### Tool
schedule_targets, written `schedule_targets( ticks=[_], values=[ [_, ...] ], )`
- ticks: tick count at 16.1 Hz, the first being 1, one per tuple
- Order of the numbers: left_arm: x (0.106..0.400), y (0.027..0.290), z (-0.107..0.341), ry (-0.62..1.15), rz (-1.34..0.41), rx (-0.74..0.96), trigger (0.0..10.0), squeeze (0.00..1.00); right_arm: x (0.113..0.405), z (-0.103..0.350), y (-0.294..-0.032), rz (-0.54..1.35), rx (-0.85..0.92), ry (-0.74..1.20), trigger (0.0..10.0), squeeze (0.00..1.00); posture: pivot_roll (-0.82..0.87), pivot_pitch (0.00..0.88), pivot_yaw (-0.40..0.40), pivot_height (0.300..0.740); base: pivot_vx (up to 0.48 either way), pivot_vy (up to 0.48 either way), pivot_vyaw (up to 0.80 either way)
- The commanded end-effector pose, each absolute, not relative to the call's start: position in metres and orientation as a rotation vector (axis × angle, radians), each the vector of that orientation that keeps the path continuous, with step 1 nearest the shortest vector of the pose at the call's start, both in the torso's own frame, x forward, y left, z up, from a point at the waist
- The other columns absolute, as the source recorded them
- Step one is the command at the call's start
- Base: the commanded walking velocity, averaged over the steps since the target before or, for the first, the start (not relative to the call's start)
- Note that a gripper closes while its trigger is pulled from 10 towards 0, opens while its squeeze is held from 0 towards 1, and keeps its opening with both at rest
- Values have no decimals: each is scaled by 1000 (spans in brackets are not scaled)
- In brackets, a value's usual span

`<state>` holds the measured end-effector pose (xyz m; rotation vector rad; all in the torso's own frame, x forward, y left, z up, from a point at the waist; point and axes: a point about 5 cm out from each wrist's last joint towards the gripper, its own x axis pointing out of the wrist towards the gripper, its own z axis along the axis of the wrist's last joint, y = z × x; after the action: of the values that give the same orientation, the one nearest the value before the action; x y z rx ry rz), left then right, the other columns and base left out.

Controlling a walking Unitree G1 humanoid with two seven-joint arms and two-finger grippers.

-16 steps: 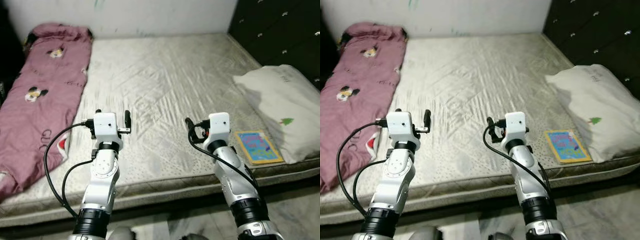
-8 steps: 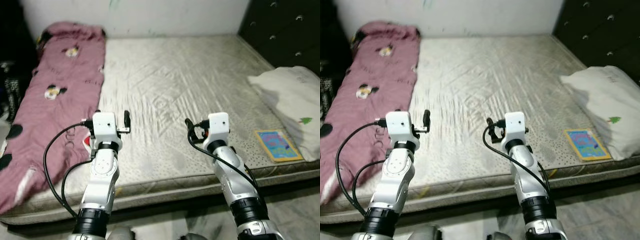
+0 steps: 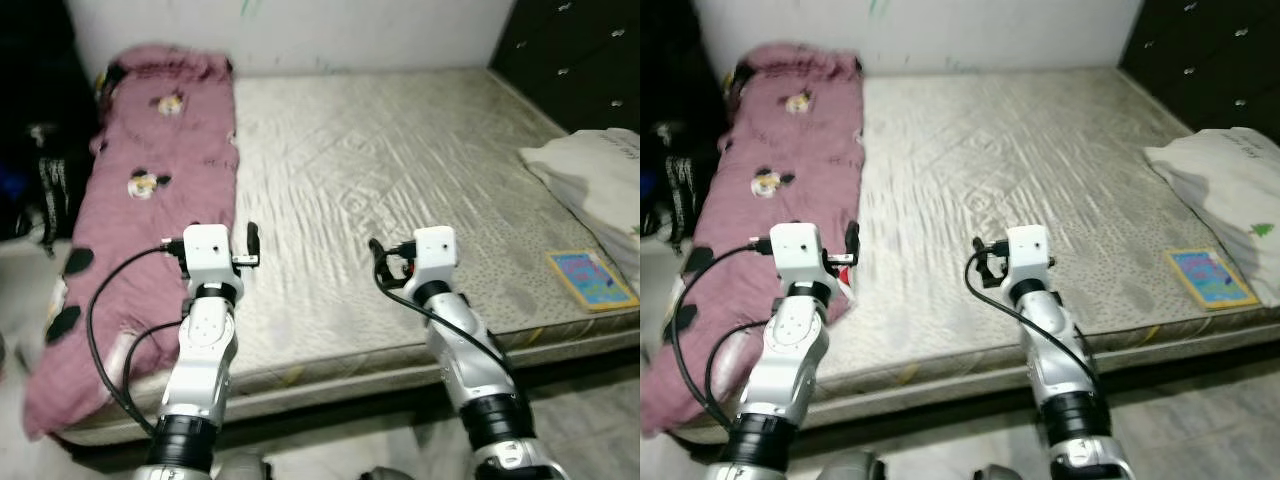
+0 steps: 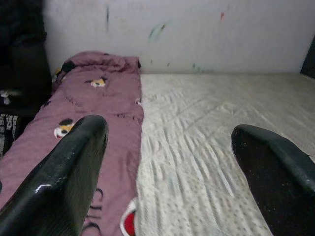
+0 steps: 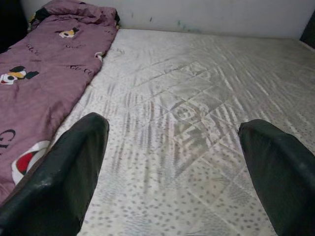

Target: Clean up the room

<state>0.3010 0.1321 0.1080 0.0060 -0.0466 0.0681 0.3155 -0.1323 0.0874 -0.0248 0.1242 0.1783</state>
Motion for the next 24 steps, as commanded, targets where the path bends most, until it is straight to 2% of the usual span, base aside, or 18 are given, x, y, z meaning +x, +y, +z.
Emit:
schedule_targets(
  ticks=[1,13,17,24],
  values=[
    [301,141,107,-37,87,21,10000,0,319,94,-123,198,-19,101,10000,0,73,0,-24,740,0,480,0],
    [300,138,109,-60,67,27,10000,0,318,93,-122,205,-22,105,10000,0,71,0,-22,740,0,477,0],
    [298,130,114,-95,-8,9,10000,0,318,94,-119,237,-49,93,10000,0,73,0,-24,740,0,0,114],
    [296,129,114,-100,-42,7,10000,0,316,92,-118,241,-49,98,10000,0,76,0,-24,740,0,0,667]
  ],
)
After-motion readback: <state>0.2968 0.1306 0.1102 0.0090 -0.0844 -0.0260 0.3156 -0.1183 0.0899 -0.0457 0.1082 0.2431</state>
